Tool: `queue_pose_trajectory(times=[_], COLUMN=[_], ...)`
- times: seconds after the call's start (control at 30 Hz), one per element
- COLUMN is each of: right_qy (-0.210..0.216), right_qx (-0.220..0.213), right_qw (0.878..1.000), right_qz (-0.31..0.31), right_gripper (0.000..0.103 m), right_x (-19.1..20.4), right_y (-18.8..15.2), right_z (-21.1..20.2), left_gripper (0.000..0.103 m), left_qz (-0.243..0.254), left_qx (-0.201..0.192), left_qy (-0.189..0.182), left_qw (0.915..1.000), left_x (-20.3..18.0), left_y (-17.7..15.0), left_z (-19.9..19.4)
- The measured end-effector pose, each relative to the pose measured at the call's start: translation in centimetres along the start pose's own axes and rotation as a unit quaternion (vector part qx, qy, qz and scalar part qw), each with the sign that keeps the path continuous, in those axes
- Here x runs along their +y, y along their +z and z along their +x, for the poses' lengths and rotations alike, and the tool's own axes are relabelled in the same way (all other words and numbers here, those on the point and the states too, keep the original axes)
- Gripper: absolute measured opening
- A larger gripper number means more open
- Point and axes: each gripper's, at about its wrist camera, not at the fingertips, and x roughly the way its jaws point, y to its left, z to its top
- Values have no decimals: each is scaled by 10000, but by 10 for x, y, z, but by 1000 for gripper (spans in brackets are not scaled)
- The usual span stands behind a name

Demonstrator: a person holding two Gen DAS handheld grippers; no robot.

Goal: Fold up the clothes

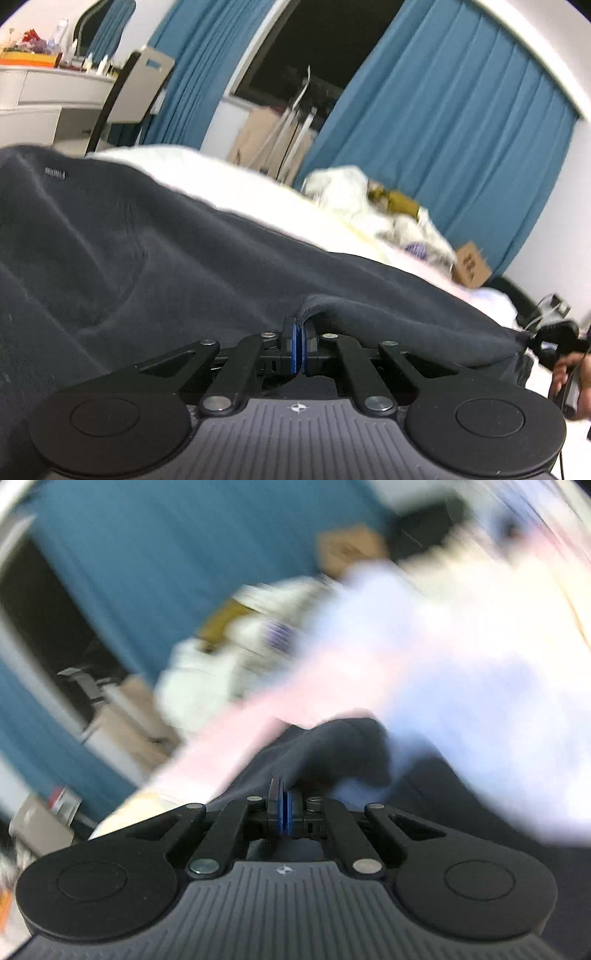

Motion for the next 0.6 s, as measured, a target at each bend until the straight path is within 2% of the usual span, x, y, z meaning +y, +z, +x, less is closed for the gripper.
queue_pose_trajectory(times=[0.07, 0.2, 0.33, 0.43, 0.53, 0.6], right_qy=[2, -239, -294, -419, -460, -322], right_qx=[-82, -266, -322, -63, 312, 459], right_qw=[9999, 9975, 9976, 9985, 9985, 9982], right_qz=[116, -603, -546, -353, -15, 209], right_gripper=[3, 7, 14, 14, 14, 14], right_x=[-11, 20, 26, 20, 10, 9], right_y=[-15, -19, -34, -47, -61, -66], right_z=[0, -12, -39, -55, -70, -78], left_gripper=[2, 3, 4, 8, 25, 28], left_qz=[23, -85, -66, -30, 33, 164], left_qx=[105, 234, 362, 370, 426, 464], left_qy=[48, 100, 178, 208, 314, 493], left_qw=[9999, 9996, 9992, 9991, 9986, 9976], left_x=[1, 5, 7, 4, 0, -6], left_y=[-2, -3, -4, -3, -5, -6], left_z=[3, 11, 16, 17, 13, 9])
